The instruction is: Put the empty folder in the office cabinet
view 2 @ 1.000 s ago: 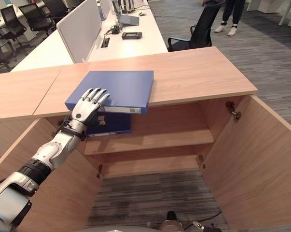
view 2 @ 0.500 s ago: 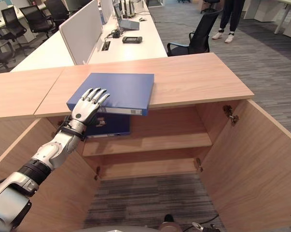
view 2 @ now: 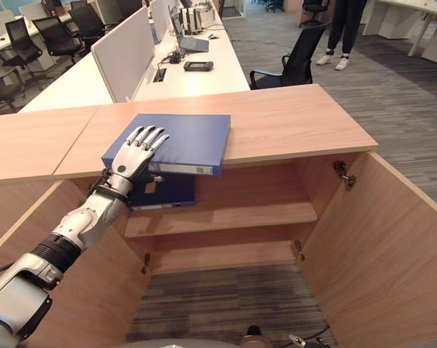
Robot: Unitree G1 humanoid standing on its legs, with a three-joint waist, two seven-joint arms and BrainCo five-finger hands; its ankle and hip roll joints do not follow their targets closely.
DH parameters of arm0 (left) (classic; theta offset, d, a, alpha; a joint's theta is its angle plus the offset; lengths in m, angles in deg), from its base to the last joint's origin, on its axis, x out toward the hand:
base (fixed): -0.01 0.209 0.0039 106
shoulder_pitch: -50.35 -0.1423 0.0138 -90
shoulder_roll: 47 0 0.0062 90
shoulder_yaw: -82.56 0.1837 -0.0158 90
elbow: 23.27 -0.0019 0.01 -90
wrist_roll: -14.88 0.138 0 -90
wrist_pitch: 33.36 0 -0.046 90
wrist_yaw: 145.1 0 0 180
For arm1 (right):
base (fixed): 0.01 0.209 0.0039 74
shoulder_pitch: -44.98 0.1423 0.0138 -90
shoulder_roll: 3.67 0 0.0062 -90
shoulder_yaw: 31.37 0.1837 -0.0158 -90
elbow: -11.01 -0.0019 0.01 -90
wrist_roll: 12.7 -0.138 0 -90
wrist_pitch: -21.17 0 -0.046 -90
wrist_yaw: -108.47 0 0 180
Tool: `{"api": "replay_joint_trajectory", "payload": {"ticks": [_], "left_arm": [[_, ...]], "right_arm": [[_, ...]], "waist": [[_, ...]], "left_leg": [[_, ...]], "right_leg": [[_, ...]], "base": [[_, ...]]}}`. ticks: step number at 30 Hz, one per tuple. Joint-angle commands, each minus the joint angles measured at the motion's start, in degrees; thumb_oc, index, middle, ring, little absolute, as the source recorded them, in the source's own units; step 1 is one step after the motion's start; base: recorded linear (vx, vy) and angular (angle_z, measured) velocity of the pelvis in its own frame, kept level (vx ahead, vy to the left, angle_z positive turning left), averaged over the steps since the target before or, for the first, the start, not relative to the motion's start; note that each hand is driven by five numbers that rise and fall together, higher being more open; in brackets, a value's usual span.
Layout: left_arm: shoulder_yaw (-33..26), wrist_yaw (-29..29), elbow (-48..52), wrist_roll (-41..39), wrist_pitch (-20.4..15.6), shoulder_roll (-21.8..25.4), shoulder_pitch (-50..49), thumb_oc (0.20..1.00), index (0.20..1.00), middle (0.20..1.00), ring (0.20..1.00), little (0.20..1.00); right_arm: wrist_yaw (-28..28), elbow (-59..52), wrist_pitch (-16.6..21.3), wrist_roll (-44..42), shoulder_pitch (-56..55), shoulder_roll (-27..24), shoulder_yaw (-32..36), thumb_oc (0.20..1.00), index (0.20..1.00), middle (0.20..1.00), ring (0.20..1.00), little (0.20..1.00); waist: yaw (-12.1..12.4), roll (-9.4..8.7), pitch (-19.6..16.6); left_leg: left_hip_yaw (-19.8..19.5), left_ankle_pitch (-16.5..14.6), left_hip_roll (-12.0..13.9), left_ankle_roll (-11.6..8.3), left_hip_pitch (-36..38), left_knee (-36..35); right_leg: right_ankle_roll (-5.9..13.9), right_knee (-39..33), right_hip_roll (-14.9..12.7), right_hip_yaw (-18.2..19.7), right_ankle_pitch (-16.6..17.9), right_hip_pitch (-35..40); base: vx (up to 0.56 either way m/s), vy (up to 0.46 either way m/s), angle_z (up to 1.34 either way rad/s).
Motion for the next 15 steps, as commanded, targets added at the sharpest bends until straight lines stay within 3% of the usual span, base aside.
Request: {"api": "replay_joint_trajectory", "payload": {"ticks": [1, 15], "left_arm": [[1.15, -1.17, -1.8, -1.72, 0.21, 1.27, 11.47, 1.0, 1.0, 1.0, 1.0, 1.0], [1.16, -1.02, -2.51, -2.09, 0.13, 0.64, 10.73, 1.0, 1.0, 1.0, 1.0, 1.0]], "right_arm": [[0.86, 3.78, -0.04, -0.21, 3.14, -0.05, -1.21, 1.0, 1.0, 1.0, 1.0, 1.0], [1.13, 4.2, -0.13, -0.3, 2.78, -0.2, -0.75, 1.0, 1.0, 1.0, 1.0, 1.0]], "waist": [[-0.1, -0.06, 2.88], [-0.57, -0.08, 2.98]], "left_leg": [[-0.91, -3.13, 2.55, -3.22, 0.85, 0.71], [-0.56, -3.12, 2.68, -3.25, 0.92, 0.71]], "right_leg": [[5.49, 0.42, -2.39, -1.97, -7.95, 4.87], [5.44, 0.42, -2.19, -1.72, -8.02, 4.67]], "base": [[0.0, 0.0, 0.0], [0.0, 0.0, 0.0]]}}
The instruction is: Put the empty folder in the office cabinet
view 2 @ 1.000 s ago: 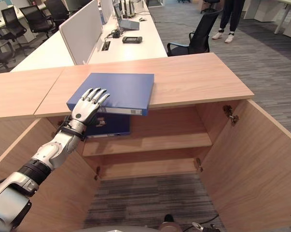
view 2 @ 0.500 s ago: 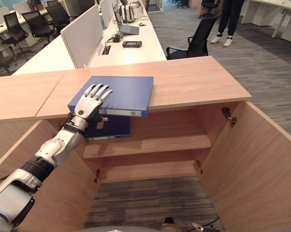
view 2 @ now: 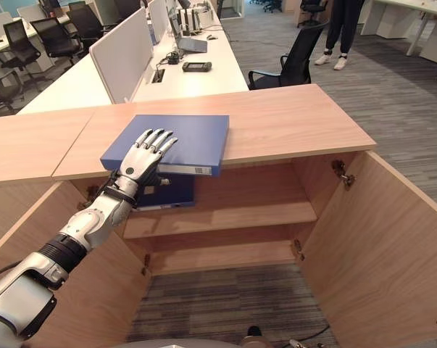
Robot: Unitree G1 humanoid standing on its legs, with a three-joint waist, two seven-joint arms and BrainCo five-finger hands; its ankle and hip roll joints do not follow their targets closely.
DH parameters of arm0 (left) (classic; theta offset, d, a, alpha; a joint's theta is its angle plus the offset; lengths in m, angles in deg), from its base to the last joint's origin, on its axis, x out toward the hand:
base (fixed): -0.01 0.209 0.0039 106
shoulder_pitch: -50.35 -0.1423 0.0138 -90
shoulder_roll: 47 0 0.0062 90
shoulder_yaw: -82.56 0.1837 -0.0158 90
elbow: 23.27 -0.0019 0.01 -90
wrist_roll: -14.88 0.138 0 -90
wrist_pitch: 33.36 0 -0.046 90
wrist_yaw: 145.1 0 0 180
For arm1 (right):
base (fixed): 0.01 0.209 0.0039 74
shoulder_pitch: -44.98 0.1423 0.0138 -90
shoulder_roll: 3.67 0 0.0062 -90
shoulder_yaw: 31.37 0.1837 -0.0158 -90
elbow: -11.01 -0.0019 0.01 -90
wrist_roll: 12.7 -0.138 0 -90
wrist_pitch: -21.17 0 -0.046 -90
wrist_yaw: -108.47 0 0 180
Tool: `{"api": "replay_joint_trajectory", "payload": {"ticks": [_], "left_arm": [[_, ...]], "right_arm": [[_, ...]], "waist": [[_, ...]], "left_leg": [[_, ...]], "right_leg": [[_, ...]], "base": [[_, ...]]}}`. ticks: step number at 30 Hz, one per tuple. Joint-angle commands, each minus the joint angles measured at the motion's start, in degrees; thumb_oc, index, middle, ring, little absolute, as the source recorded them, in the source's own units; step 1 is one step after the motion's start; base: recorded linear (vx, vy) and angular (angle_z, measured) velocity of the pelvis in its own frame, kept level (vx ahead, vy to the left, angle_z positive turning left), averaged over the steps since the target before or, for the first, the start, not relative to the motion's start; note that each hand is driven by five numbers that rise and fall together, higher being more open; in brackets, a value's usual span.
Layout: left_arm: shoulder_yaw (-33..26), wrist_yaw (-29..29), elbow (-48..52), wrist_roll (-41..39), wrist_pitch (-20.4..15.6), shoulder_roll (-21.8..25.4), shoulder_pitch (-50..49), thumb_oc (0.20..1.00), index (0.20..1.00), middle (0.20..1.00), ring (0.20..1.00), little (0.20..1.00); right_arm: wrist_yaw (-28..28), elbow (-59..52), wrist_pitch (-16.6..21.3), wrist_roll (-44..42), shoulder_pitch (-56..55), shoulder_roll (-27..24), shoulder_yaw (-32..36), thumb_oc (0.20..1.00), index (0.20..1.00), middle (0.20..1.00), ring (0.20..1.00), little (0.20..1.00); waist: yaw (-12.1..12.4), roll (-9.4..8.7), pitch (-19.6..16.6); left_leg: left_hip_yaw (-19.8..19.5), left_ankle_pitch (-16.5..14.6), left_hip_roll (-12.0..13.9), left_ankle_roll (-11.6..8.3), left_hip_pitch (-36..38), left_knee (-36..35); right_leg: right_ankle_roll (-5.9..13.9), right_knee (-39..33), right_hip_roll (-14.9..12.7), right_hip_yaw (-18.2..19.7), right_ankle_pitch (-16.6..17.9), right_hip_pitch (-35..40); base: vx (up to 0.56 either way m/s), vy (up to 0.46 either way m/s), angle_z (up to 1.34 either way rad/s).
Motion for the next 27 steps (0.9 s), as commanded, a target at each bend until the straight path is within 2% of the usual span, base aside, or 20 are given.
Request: {"api": "replay_joint_trajectory", "payload": {"ticks": [1, 27], "left_arm": [[-0.68, -1.06, -2.61, -2.04, 0.12, 1.13, 10.64, 1.0, 1.0, 1.0, 1.0, 1.0], [1.18, -0.9, -7.97, -2.42, 0.96, 0.83, 12.52, 1.0, 1.0, 1.0, 1.0, 1.0]], "right_arm": [[1.12, 4.13, -0.1, -0.36, 3.96, -0.23, -0.78, 1.0, 1.0, 1.0, 1.0, 1.0], [0.99, 3.72, 0.25, -1.34, 3.33, -0.06, -0.92, 1.0, 1.0, 1.0, 1.0, 1.0]], "waist": [[-0.54, -0.3, 2.78], [-1.57, -0.45, 3.02]], "left_leg": [[-0.92, -3.12, 2.64, -3.24, 1.13, 0.73], [-0.18, -3.2, 2.38, -3.15, 1.07, 0.73]], "right_leg": [[5.4, 0.42, -2.2, -1.97, -8.03, 5.08], [5.55, 0.44, -2.36, -1.46, -7.74, 4.74]], "base": [[0.0, 0.0, 0.0], [0.0, 0.0, -0.01]]}}
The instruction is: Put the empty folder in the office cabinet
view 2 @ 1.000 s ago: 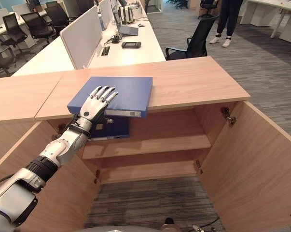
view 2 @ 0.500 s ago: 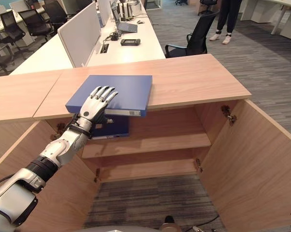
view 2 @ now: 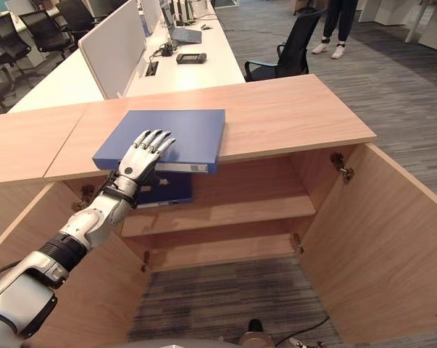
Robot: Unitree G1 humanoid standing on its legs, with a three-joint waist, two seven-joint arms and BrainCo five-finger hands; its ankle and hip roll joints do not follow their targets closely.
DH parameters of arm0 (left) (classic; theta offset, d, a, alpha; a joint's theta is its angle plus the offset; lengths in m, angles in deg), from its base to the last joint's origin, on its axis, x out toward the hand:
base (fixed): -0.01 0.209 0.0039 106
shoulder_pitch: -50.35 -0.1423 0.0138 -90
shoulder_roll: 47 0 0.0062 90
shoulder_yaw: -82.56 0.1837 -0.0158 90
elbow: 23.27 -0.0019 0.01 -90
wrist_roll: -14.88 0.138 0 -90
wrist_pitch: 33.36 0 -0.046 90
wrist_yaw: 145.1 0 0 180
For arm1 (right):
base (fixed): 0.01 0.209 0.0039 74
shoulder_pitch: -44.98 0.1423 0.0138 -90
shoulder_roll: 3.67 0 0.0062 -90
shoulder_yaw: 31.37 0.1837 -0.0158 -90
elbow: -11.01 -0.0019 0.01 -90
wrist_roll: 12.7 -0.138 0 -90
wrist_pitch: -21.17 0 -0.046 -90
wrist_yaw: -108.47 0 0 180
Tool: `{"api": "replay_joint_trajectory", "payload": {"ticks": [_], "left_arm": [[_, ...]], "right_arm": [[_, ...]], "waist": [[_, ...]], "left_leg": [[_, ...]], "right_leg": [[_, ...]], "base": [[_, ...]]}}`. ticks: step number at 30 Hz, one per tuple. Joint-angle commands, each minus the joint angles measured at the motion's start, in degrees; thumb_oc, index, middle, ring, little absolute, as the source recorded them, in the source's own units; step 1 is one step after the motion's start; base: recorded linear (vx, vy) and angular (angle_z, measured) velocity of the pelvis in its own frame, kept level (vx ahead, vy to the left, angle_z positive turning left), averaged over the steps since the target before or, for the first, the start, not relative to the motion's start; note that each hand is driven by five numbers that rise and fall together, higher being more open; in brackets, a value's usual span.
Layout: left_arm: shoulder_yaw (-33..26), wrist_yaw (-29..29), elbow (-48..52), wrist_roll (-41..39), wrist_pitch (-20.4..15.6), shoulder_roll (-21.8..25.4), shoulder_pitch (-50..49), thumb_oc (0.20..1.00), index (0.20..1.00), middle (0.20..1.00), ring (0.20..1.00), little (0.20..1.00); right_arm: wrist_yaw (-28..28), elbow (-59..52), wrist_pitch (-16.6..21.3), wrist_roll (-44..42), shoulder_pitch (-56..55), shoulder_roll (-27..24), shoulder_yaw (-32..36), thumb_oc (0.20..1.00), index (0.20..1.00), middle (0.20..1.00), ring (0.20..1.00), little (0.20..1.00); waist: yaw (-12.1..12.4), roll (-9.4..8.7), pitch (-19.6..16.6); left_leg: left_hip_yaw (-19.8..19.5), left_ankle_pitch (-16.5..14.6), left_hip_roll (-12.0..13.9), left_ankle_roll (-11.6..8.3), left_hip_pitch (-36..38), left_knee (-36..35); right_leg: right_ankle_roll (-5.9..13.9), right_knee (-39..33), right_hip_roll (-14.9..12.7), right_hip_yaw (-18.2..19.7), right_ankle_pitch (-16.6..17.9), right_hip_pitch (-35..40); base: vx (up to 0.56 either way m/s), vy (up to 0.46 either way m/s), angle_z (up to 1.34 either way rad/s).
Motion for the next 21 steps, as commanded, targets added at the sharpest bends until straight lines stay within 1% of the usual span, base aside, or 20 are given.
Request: {"api": "replay_joint_trajectory", "payload": {"ticks": [1, 11, 17, 19, 21], "left_arm": [[0.98, -0.96, -5.21, -1.6, 0.7, 0.9, 11.92, 1.0, 1.0, 1.0, 1.0, 1.0], [2.21, -1.47, -10.23, -2.8, 1.77, 0.72, 15.21, 1.0, 1.0, 1.0, 1.0, 1.0], [2.71, -1.74, -12.32, -3.69, 1.77, 0.4, 16.27, 1.0, 1.0, 1.0, 1.0, 1.0], [2.72, -1.75, -12.62, -3.86, 1.76, 0.24, 16.25, 0.2, 0.2, 0.2, 0.2, 0.2], [2.7, -1.84, -12.91, -4.3, 1.94, 0.22, 16.34, 0.2, 0.2, 0.2, 0.2, 0.2]], "right_arm": [[0.88, 3.78, 0.23, -1.3, 3.31, -0.09, -0.97, 1.0, 1.0, 1.0, 1.0, 1.0], [0.83, 3.9, 0.43, -1.45, 3.43, -0.46, -1.35, 1.0, 1.0, 1.0, 1.0, 1.0], [0.89, 3.55, 0.68, -1.75, 3.51, -0.48, -1.66, 1.0, 1.0, 1.0, 1.0, 1.0], [0.91, 3.56, 0.73, -1.93, 3.57, -0.48, -1.58, 1.0, 1.0, 1.0, 1.0, 1.0], [1.08, 3.63, 0.78, -2.13, 3.64, -0.47, -1.52, 1.0, 1.0, 1.0, 1.0, 1.0]], "waist": [[-0.38, -1.08, 1.6], [-1.19, -1.05, 1.54], [-1.44, -1.11, 1.49], [-1.44, -1.14, 1.5], [-1.46, -1.17, 1.5]], "left_leg": [[-1.11, -2.97, 2.36, -3.15, 1.05, 0.71], [-0.71, -2.98, 2.15, -3.09, 1.12, 0.71], [-0.56, -3.01, 2.16, -3.08, 1.23, 0.71], [-0.56, -3.04, 2.16, -3.08, 1.27, 0.71], [-0.62, -3.09, 2.13, -3.09, 1.29, 0.71]], "right_leg": [[5.53, 0.43, -2.53, -2.14, -7.72, 5.16], [5.71, 0.5, -2.63, -1.77, -7.55, 4.93], [5.71, 0.51, -2.59, -1.59, -7.59, 4.96], [5.69, 0.54, -2.6, -1.57, -7.58, 4.98], [5.7, 0.57, -2.65, -1.6, -7.54, 4.96]], "base": [[0.0, 0.0, 0.0], [0.0, 0.0, 0.0], [0.0, 0.0, 0.0], [0.0, 0.0, 0.0], [0.0, 0.0, 0.0]]}}
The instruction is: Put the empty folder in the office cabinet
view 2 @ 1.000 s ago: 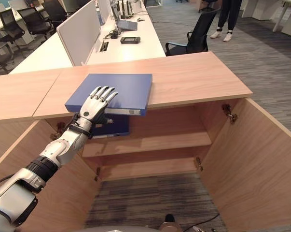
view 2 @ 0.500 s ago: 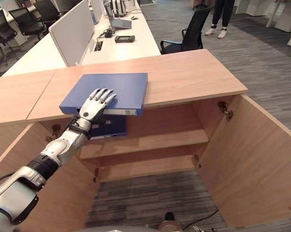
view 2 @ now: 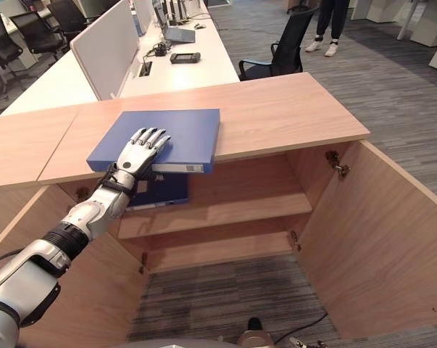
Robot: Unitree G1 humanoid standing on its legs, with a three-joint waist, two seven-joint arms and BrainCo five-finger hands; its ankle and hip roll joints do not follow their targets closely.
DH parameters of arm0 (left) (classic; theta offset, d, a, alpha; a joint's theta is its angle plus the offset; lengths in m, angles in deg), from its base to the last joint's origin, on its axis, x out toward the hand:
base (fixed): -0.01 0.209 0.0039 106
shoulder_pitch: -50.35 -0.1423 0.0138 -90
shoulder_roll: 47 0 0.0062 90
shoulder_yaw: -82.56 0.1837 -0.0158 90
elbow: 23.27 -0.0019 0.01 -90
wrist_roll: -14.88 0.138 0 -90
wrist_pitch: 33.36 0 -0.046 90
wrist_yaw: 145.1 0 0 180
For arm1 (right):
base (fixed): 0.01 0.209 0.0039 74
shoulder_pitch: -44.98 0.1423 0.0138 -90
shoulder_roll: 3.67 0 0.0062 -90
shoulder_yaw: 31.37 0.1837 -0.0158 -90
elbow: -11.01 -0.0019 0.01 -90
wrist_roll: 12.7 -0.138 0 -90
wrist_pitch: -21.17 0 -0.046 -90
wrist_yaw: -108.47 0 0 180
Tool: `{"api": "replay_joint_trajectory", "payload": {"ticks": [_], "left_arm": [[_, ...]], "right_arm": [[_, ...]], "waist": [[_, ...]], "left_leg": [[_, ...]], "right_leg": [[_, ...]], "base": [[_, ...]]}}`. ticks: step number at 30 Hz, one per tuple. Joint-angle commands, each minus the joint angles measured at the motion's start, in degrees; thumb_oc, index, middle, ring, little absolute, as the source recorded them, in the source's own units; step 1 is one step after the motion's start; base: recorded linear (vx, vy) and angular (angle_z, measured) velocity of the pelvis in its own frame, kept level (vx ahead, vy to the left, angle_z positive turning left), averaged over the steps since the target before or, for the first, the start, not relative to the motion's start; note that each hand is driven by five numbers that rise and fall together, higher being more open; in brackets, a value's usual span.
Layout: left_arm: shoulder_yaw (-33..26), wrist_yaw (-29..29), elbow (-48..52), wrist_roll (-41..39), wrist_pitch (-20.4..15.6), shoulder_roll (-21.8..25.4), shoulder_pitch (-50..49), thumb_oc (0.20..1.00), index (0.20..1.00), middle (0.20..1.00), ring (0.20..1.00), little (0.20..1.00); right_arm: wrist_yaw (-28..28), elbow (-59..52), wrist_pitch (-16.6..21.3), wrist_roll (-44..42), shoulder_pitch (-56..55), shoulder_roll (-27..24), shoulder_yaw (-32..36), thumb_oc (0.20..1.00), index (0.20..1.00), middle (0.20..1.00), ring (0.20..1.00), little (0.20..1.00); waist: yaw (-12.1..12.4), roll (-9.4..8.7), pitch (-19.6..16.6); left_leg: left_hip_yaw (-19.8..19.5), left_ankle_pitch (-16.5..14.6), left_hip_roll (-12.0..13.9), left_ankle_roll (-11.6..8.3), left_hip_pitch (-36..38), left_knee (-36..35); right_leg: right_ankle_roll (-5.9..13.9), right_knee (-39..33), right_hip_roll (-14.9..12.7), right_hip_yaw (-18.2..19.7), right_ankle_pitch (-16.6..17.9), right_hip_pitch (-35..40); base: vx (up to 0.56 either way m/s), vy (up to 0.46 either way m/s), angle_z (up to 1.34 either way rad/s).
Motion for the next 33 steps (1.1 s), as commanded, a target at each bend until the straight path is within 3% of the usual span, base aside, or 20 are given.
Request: {"api": "replay_joint_trajectory", "payload": {"ticks": [1, 20, 33], "left_arm": [[-0.97, -1.79, -5.71, -2.22, 1.13, 0.56, 11.28, 0.2, 0.2, 0.2, 0.2, 0.2], [-2.01, -1.68, -5.25, -4.25, 0.69, 0.55, 10.88, 0.2, 0.2, 0.2, 0.2, 0.2], [-2.83, -1.6, 1.46, -4.65, 0.05, 4.37, 13.68, 0.2, 0.2, 0.2, 0.2, 0.2]], "right_arm": [[1.1, 3.66, 0.74, -2.19, 3.59, -0.37, -1.46, 1.0, 1.0, 1.0, 1.0, 1.0], [1.41, 3.66, 0.8, -3.13, 3.81, 0.12, -1.04, 1.0, 1.0, 1.0, 1.0, 1.0], [1.17, 3.85, 0.44, -3.28, 3.99, 0.29, -0.76, 1.0, 1.0, 1.0, 1.0, 1.0]], "waist": [[-1.02, -1.26, 1.41], [-0.85, -1.43, 1.35], [0.09, -1.27, 1.02]], "left_leg": [[-0.94, -3.02, 2.14, -3.06, 1.25, 0.69], [-0.91, -2.98, 2.08, -2.96, 1.46, 0.69], [-1.47, -2.6, 2.07, -2.94, 1.14, 0.69]], "right_leg": [[5.71, 0.56, -2.79, -1.83, -7.53, 5.1], [5.65, 0.63, -2.89, -1.88, -7.57, 5.46], [5.62, 0.72, -3.04, -2.48, -7.66, 5.83]], "base": [[0.0, 0.0, 0.0], [0.0, 0.0, 0.0], [0.0, 0.0, 0.0]]}}
